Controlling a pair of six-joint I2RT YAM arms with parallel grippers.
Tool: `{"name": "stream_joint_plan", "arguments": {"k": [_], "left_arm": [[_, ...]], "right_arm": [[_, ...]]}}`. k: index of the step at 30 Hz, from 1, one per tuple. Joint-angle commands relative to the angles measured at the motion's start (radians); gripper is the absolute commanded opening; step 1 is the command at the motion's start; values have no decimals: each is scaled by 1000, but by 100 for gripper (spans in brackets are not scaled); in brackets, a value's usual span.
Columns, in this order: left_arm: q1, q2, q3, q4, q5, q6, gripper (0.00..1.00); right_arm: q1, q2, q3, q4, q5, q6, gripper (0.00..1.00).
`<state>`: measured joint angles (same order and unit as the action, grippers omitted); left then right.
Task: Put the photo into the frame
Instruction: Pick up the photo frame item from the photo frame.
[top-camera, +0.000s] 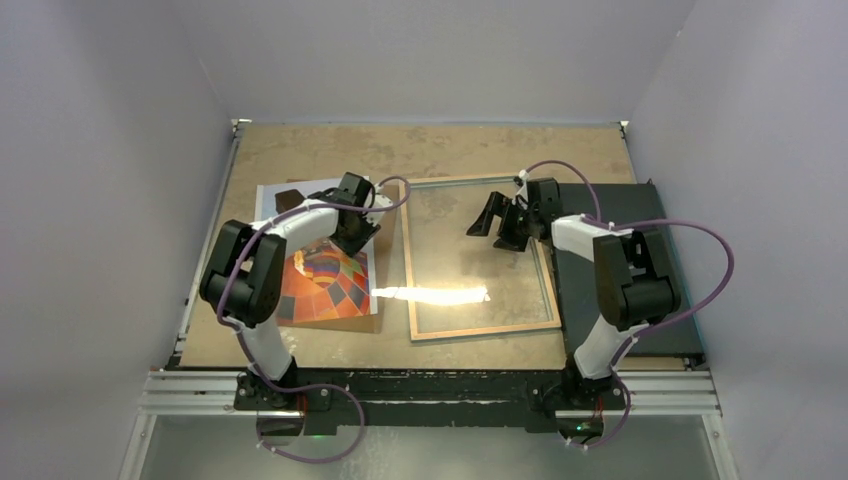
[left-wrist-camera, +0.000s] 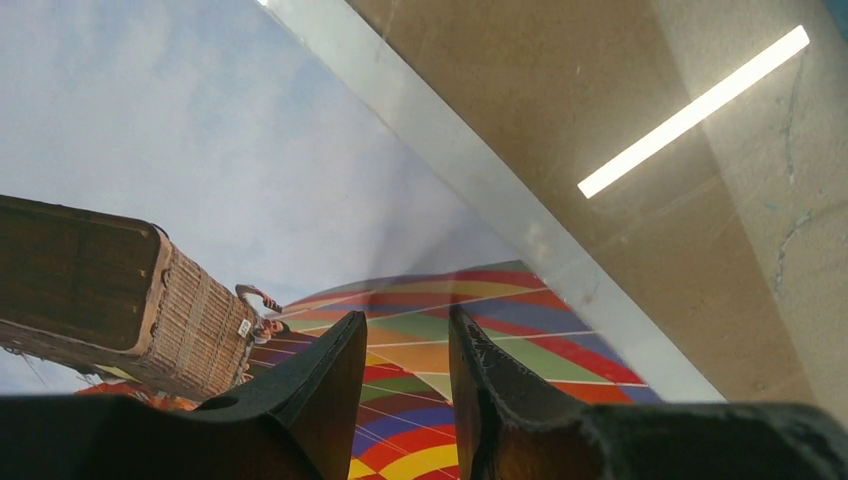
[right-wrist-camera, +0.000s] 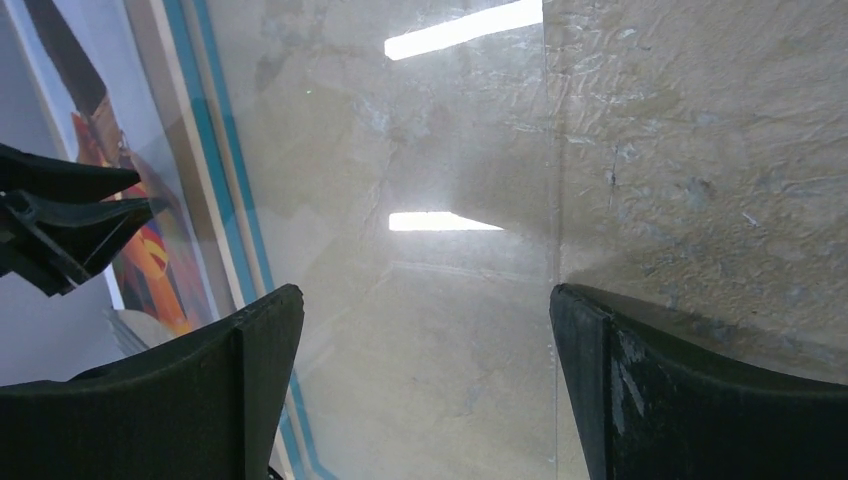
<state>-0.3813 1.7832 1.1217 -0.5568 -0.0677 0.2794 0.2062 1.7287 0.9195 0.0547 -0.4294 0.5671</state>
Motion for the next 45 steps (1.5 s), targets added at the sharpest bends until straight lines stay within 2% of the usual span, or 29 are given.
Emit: {"name": "stream_joint_plan", "arguments": {"k": [1, 17, 28, 31, 39, 45], "left_arm": [[-5, 66, 23, 60, 18, -43, 34], [-26, 116, 20, 90, 33, -75, 33], [-36, 134, 7, 98, 2, -69, 33], [-37, 136, 2, 101, -3, -69, 32], [-44, 138, -21, 110, -41, -56, 32], [-44, 136, -32, 116, -60, -54, 32]], "right_arm": [[-9, 40, -66, 32, -83, 3, 95], [-18, -31, -285, 460, -399, 239, 84], [-17, -95, -350, 578, -469, 290, 83], [-17, -111, -351, 525, -427, 242, 84], [-13, -222, -245, 133, -86, 5, 95], [-11, -226, -151, -4, 44, -70, 99]]}}
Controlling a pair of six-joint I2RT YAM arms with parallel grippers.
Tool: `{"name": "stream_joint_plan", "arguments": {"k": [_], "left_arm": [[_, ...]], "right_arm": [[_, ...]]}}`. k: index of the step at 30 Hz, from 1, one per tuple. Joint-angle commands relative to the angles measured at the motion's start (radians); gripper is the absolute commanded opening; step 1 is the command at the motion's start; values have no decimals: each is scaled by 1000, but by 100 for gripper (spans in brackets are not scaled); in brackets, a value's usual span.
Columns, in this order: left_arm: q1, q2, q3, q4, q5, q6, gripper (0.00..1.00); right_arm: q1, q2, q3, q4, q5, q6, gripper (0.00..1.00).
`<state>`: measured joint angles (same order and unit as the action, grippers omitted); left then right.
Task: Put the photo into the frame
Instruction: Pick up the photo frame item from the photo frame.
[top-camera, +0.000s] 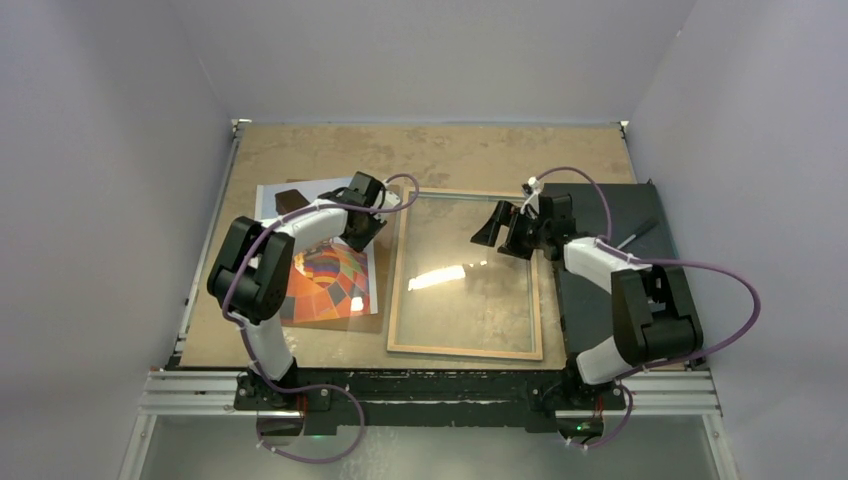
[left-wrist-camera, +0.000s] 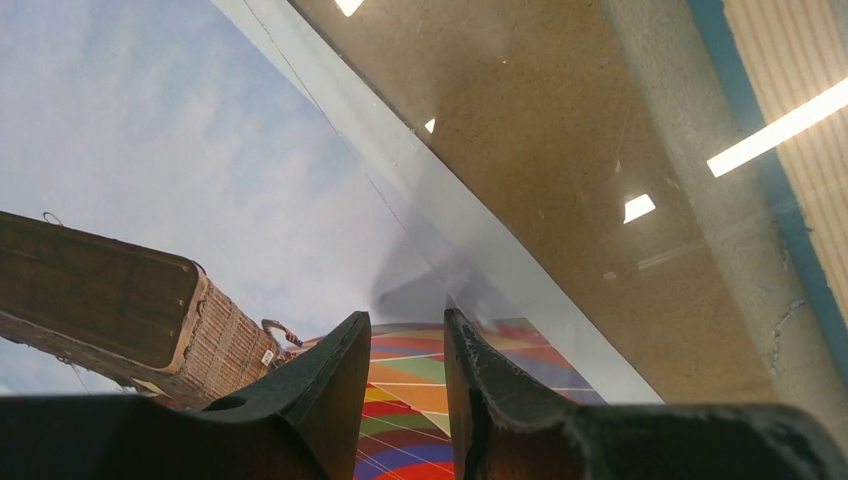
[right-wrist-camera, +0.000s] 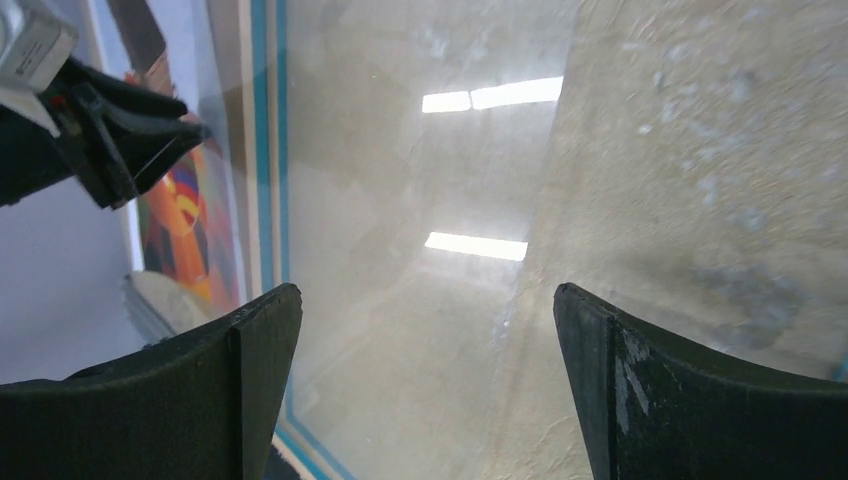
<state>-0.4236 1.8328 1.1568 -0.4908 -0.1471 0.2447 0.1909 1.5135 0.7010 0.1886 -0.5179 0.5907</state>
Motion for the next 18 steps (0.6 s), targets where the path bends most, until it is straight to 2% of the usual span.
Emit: {"name": "stream_joint_plan", "arguments": {"k": [1, 9, 18], "left_arm": [[-1, 85, -68, 51, 19, -17, 32], [-3, 83, -67, 48, 17, -17, 32], [-6, 81, -77, 43, 29, -22, 31]], "right_arm": [[4, -2, 68, -134, 138, -96, 99], [41, 106, 44, -14, 115, -54, 99], [113, 188, 70, 46, 157, -18, 99]]}}
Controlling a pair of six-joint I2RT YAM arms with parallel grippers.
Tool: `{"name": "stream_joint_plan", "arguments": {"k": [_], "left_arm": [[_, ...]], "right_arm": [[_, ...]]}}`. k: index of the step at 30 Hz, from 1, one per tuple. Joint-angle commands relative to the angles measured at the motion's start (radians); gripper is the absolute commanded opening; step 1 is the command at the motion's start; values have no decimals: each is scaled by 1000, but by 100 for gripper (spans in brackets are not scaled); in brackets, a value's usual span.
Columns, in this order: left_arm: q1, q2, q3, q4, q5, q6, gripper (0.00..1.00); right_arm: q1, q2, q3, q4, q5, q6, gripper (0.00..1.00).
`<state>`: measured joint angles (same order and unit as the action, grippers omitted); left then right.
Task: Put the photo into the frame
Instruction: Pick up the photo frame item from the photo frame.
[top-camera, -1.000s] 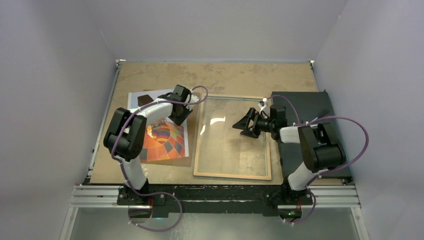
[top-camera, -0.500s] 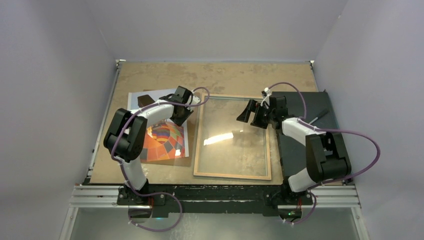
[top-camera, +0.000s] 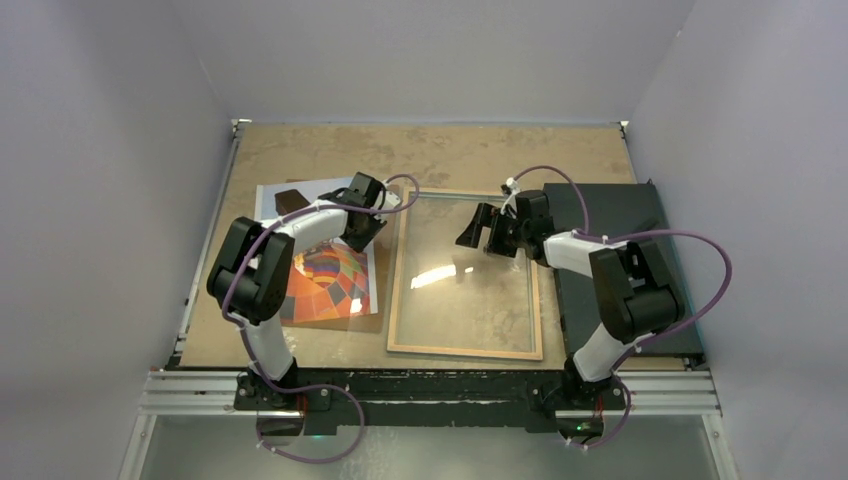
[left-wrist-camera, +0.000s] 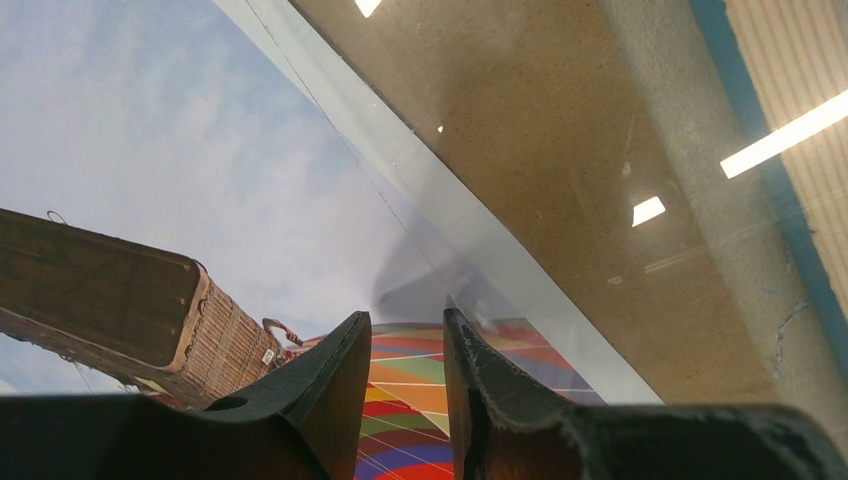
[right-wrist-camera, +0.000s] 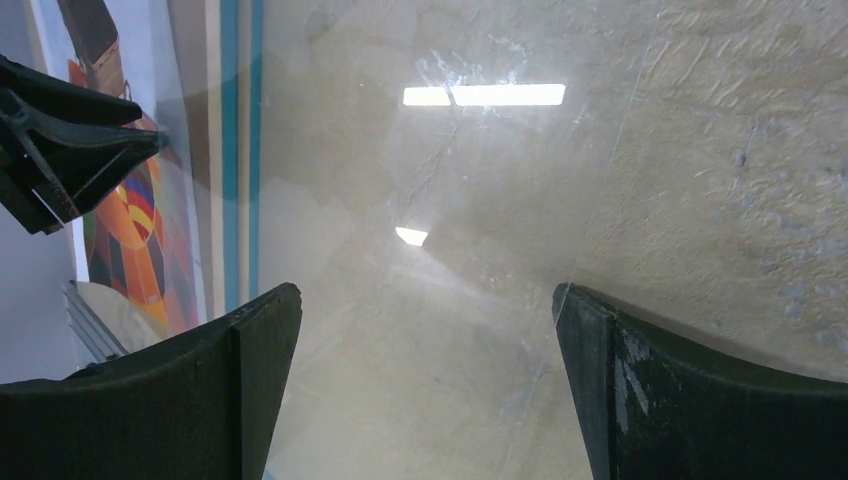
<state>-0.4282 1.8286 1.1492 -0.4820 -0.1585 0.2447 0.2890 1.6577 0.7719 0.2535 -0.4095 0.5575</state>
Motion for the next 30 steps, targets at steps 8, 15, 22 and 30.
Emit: {"name": "stream_joint_plan", "arguments": {"k": [8, 15, 22, 30], "left_arm": [[-3, 74, -79, 38, 36, -20, 31], [-4, 68, -75, 33, 40, -22, 31], [-6, 58, -74, 30, 42, -24, 31], [-5, 35, -62, 12, 50, -25, 31]], "right_arm": [[13, 8, -50, 54, -106, 61, 97], [12, -64, -151, 263, -397, 208, 91], [7, -169, -239, 451, -506, 359, 81], [6, -216, -224, 292, -362, 297, 53]]}}
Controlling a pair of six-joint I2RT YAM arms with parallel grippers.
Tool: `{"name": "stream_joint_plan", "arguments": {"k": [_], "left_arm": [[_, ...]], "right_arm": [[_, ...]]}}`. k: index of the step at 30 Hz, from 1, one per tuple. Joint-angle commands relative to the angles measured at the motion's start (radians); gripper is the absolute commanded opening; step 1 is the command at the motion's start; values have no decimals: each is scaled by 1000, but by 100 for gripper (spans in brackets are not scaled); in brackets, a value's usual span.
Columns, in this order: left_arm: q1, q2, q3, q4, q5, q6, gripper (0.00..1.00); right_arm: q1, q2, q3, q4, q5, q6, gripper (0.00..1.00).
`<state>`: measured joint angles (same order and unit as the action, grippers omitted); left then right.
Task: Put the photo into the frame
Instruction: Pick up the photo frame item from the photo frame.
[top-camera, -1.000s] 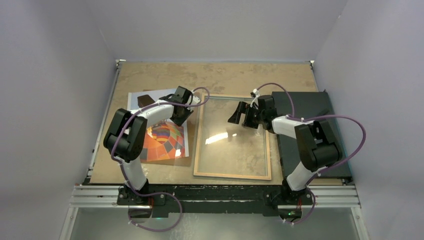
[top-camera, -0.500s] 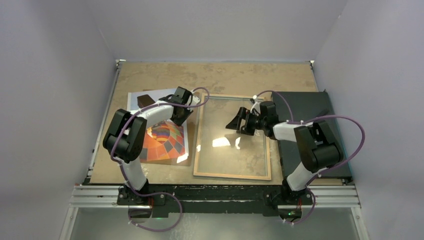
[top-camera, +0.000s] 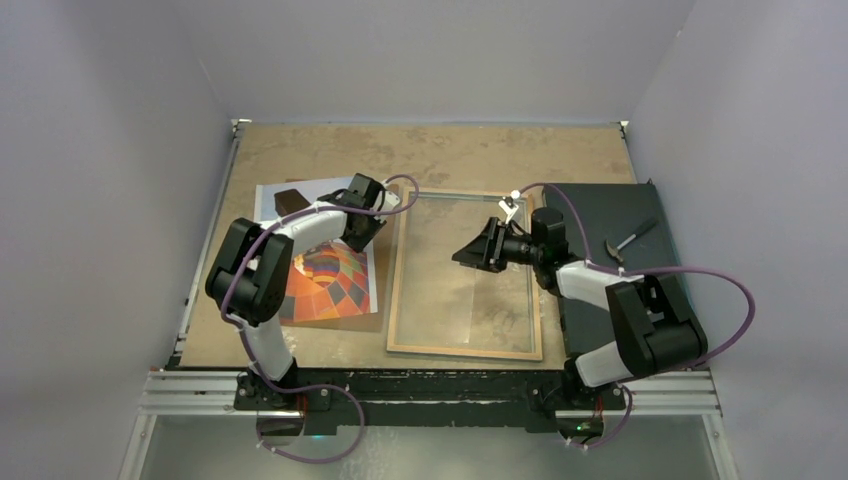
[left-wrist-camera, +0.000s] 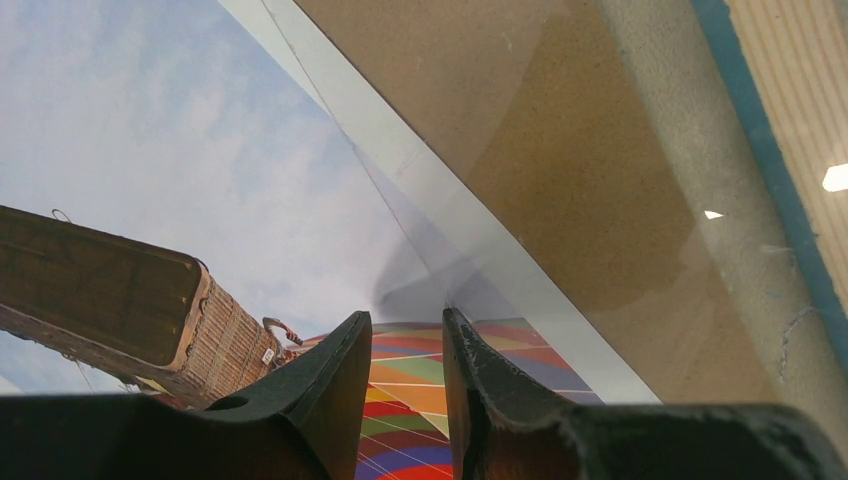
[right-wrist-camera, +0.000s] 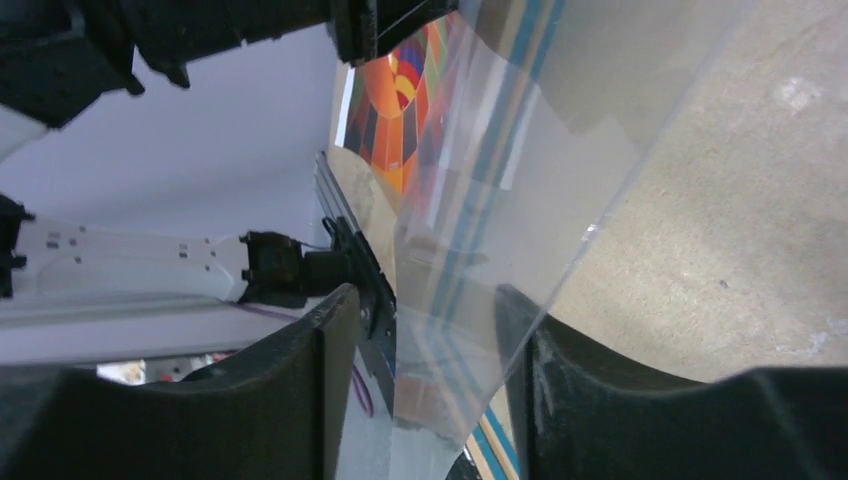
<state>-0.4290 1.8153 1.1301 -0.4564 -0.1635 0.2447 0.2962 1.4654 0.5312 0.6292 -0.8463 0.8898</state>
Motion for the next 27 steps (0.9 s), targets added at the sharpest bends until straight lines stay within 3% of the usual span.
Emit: {"name": "stream_joint_plan", "arguments": {"k": [1, 4, 13, 14, 16, 19, 27], "left_arm": [[-5, 45, -36, -19, 62, -28, 31], [-5, 30, -18, -42, 89, -36, 32], [-5, 21, -5, -50, 132, -44, 32], [-5, 24, -6, -46, 134, -45, 32], [-3, 30, 2, -50, 132, -50, 32], [-3, 18, 34, -76, 126, -50, 34], [40, -58, 181, -175, 128, -40, 54]], "right_arm": [[0, -23, 23, -116, 104, -48, 48], [-1, -19, 44, -167, 169, -65, 36], [10, 20, 59, -86, 138, -10, 32], [13, 25, 60, -77, 134, -2, 26], [13, 19, 67, -84, 139, 8, 0], [11, -18, 104, -181, 157, 1, 0], [-107, -192, 292, -571, 241, -105, 0]]}}
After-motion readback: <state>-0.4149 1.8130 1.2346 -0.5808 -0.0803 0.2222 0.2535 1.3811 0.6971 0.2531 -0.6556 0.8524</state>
